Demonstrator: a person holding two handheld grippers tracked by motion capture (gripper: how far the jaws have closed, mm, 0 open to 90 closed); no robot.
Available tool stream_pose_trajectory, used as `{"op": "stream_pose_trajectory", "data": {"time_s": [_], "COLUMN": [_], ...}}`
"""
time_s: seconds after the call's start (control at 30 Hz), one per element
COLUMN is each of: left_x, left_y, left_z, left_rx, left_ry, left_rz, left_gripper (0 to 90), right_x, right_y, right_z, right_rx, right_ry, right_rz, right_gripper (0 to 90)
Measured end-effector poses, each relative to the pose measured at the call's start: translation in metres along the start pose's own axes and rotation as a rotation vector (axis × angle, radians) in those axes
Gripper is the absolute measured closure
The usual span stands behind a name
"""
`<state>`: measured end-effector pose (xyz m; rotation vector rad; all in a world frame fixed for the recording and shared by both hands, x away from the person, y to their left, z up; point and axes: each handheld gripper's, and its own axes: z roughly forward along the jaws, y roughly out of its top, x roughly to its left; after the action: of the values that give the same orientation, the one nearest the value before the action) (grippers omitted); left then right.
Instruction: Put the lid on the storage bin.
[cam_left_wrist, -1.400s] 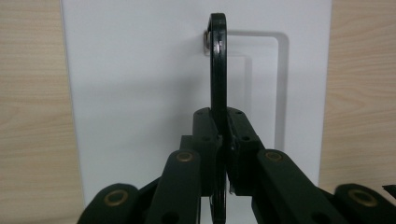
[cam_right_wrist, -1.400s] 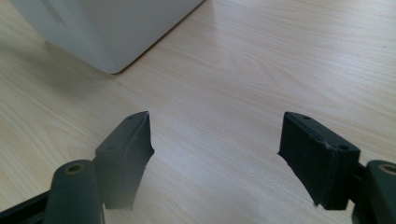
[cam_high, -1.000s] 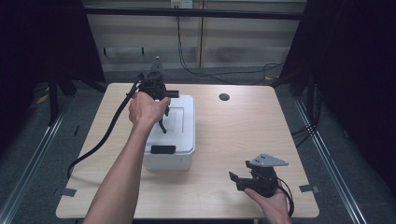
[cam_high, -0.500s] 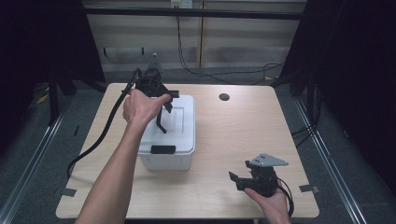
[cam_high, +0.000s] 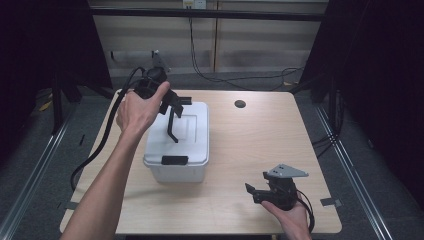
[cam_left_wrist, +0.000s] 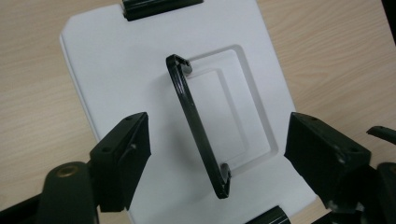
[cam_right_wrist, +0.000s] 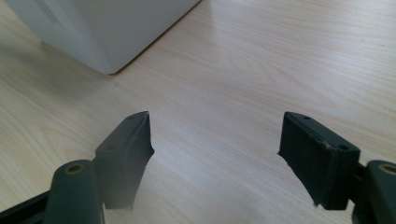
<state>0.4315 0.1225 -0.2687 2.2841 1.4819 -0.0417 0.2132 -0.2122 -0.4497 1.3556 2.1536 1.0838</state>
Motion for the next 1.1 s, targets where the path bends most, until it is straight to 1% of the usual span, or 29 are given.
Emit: {"op": "stream_pose_trajectory", "data": {"time_s": [0.03, 0.1, 0.13, 0.17, 0.23, 0.27, 0.3, 0.33, 0.37, 0.4, 0.43, 0.47, 0.5, 0.53, 0.57, 0.63, 0.7, 0.83, 0.87, 0.93, 0.97, 1.0, 1.03, 1.1], "left_x": [0.001, 0.006, 0.006, 0.008, 0.013, 0.016, 0.021, 0.021, 0.027, 0.027, 0.036, 0.036, 0.039, 0.043, 0.047, 0.053, 0.059, 0.067, 0.069, 0.072, 0.075, 0.078, 0.081, 0.088], "left_y": [-0.002, -0.005, -0.005, -0.008, -0.013, -0.015, -0.019, -0.019, -0.025, -0.025, -0.030, -0.030, -0.034, -0.037, -0.042, -0.049, -0.055, -0.065, -0.068, -0.074, -0.078, -0.081, -0.083, -0.089], "left_z": [-0.002, -0.006, -0.006, -0.007, -0.007, -0.007, -0.008, -0.008, -0.007, -0.007, -0.008, -0.008, -0.009, -0.010, -0.011, -0.013, -0.014, -0.016, -0.017, -0.018, -0.019, -0.019, -0.019, -0.018], "left_rx": [-0.010, -0.049, -0.049, -0.068, -0.084, -0.092, -0.100, -0.100, -0.090, -0.090, -0.113, -0.113, -0.132, -0.142, -0.158, -0.185, -0.196, -0.212, -0.211, -0.224, -0.247, -0.261, -0.260, -0.264], "left_ry": [-0.003, -0.054, -0.054, -0.069, -0.062, -0.064, -0.028, -0.028, 0.005, 0.005, -0.008, -0.008, -0.012, -0.005, 0.003, -0.001, -0.018, -0.005, -0.002, 0.000, -0.008, -0.010, -0.005, -0.021], "left_rz": [0.003, 0.019, 0.019, 0.025, 0.056, 0.064, 0.070, 0.070, 0.056, 0.056, 0.064, 0.064, 0.052, 0.068, 0.062, 0.064, 0.069, 0.094, 0.114, 0.125, 0.131, 0.133, 0.130, 0.126], "left_gripper": [20.6, 19.9, 16.7, 16.8, 17.7, 17.7, 19.2, 22.4, 24.4, 23.5, 22.6, 23.0, 23.0, 23.6, 23.2, 21.0, 21.0, 21.0, 21.0, 20.9, 20.9, 20.9, 20.7, 20.7], "right_x": [0.000, 0.000, 0.000, 0.000, 0.000, 0.000, 0.000, 0.000, -0.001, -0.001, -0.001, -0.001, -0.001, 0.000, 0.000, -0.001, 0.000, 0.001, 0.000, 0.000, 0.000, 0.000, 0.000, 0.000], "right_y": [0.000, 0.000, 0.000, 0.000, 0.000, 0.000, 0.000, 0.000, 0.000, 0.000, 0.000, 0.000, 0.000, 0.000, 0.000, 0.000, 0.000, 0.001, 0.001, 0.001, 0.001, 0.001, 0.001, 0.001], "right_z": [0.000, 0.000, 0.000, 0.000, 0.000, 0.000, 0.000, 0.000, 0.000, 0.000, 0.000, 0.000, 0.001, 0.001, 0.001, 0.001, 0.002, 0.002, 0.002, 0.002, 0.002, 0.002, 0.002, 0.002], "right_rx": [-0.001, -0.001, -0.001, -0.003, 0.000, 0.000, 0.002, 0.002, 0.003, 0.003, 0.004, 0.004, 0.002, 0.003, 0.003, -0.001, 0.003, 0.005, 0.004, 0.004, 0.004, 0.004, 0.004, 0.003], "right_ry": [-0.001, -0.001, -0.001, -0.002, -0.002, -0.002, -0.003, -0.003, -0.004, -0.004, -0.004, -0.004, -0.004, -0.004, -0.005, -0.005, -0.005, -0.005, -0.006, -0.006, -0.006, -0.006, -0.006, -0.005], "right_rz": [0.000, -0.004, -0.004, -0.006, -0.002, -0.002, 0.000, 0.001, 0.003, 0.003, 0.004, 0.004, 0.003, 0.002, 0.002, -0.003, 0.003, 0.001, -0.002, 0.001, 0.004, 0.004, 0.002, 0.000], "right_gripper": [24.7, 24.7, 24.7, 24.7, 24.7, 24.7, 24.7, 24.7, 24.7, 24.7, 24.7, 24.7, 24.7, 24.7, 24.7, 24.7, 24.7, 24.7, 24.7, 24.7, 24.7, 24.7, 24.7, 24.7]}}
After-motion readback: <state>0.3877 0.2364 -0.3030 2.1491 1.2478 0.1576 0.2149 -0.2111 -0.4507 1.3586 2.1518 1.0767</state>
